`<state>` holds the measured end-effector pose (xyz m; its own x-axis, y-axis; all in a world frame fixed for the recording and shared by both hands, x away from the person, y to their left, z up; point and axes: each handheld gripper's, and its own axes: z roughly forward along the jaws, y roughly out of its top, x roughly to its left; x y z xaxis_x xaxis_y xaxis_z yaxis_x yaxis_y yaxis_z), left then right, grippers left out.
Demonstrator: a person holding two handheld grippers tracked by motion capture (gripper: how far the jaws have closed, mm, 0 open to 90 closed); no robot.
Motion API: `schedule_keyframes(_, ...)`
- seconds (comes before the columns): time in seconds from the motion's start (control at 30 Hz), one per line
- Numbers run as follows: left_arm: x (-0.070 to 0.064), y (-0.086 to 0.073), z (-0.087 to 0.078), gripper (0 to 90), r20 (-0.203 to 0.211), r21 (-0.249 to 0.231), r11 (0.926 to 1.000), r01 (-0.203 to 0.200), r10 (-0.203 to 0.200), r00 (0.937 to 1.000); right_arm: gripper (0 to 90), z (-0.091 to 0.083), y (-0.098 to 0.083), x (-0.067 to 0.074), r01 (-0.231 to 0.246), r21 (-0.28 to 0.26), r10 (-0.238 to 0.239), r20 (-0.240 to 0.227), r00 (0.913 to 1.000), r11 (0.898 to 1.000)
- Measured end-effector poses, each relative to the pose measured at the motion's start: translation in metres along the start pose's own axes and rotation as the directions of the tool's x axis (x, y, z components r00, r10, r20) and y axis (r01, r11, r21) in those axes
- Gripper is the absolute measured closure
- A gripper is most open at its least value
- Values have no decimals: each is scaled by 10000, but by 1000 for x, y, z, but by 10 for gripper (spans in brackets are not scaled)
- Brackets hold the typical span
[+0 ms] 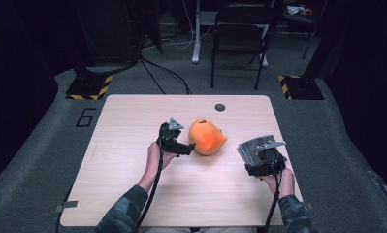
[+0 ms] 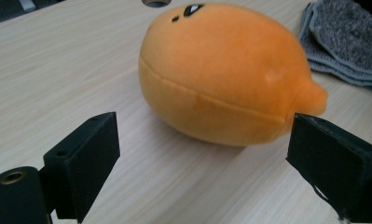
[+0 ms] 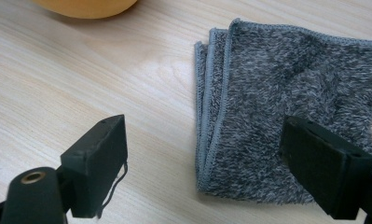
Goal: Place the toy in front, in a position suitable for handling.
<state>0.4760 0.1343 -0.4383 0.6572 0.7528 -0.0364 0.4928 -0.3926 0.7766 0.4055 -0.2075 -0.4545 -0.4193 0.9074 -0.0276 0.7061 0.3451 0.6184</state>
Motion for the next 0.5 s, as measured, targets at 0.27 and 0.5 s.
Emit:
schedule_keyframes(0.27, -10, 26, 18, 95, -67, -15, 9999, 124, -124, 9999, 144, 1, 0, 0, 11, 43, -11, 36, 10000, 10000)
schedule_keyframes(0.5, -21, 43, 39, 136, -105, 238, 9996, 138, -135, 9999, 143, 2, 0, -2, 48, 67, -48, 21, 10000, 10000)
